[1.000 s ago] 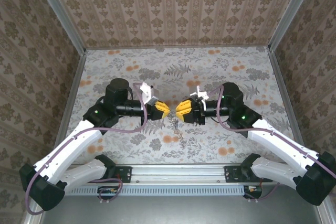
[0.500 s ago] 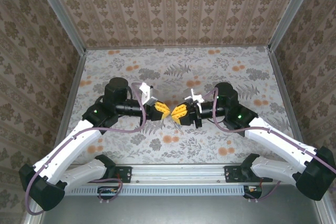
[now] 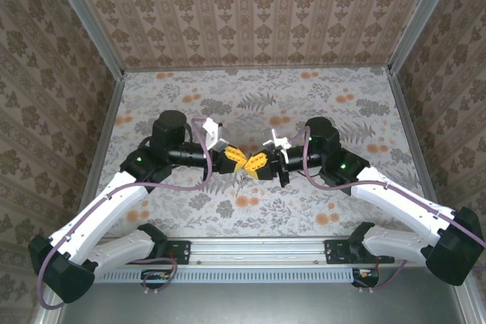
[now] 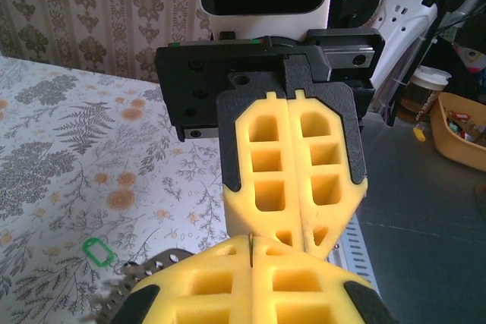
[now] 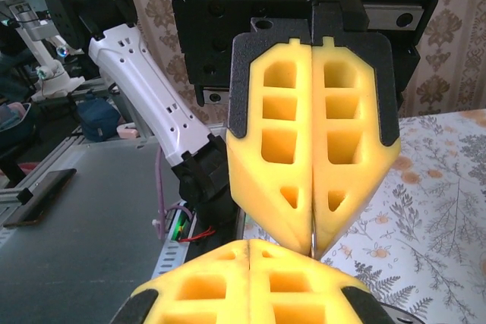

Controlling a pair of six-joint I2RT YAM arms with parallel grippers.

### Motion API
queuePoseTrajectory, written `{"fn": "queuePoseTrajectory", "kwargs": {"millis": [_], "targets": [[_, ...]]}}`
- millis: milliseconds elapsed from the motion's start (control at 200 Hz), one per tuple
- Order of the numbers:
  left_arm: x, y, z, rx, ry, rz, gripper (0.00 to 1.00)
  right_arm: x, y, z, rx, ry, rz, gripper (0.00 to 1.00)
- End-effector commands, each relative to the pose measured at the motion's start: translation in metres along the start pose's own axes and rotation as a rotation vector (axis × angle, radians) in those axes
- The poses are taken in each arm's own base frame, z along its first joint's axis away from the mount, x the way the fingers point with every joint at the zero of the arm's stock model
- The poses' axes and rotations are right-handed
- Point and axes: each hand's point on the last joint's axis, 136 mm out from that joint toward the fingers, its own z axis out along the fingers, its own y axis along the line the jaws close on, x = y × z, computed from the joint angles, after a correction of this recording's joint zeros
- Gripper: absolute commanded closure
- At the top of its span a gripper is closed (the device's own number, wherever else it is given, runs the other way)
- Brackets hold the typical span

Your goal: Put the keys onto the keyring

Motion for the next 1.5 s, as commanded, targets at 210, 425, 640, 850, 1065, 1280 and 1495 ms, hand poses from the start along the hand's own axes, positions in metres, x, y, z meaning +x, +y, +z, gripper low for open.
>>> {"fn": "queuePoseTrajectory", "kwargs": {"millis": [210, 425, 640, 850, 1065, 1280, 1495], "targets": [[-0.022, -0.017, -0.004, 0.076, -0.042, 0.066, 1.0, -0.018, 0.01, -0.004, -0.01, -0.049, -0.09, 1.0], [-0.021, -0.022, -0.006, 0.095, -0.041, 0.071, 1.0, -0.016, -0.006, -0.002, 0.061, -0.03, -0.052, 0.74], [-0.022, -0.026, -0.01, 0.087, -0.043, 0.091, 1.0, -0.013, -0.016, -0.012, 0.164, -0.032, -0.049, 0.47], [-0.023, -0.028, -0.012, 0.083, -0.047, 0.105, 1.0, -0.015, -0.029, -0.02, 0.266, -0.052, -0.056, 0.55], [-0.024, -0.028, -0.012, 0.084, -0.05, 0.108, 1.0, -0.015, -0.03, -0.013, 0.227, -0.05, -0.039, 0.58], [-0.022, -0.024, -0.011, 0.061, -0.042, 0.103, 1.0, -0.016, -0.009, -0.008, 0.115, -0.054, -0.06, 0.58], [-0.019, -0.02, -0.01, 0.045, -0.033, 0.101, 1.0, -0.013, -0.001, -0.008, 0.081, -0.038, -0.065, 0.6]]}}
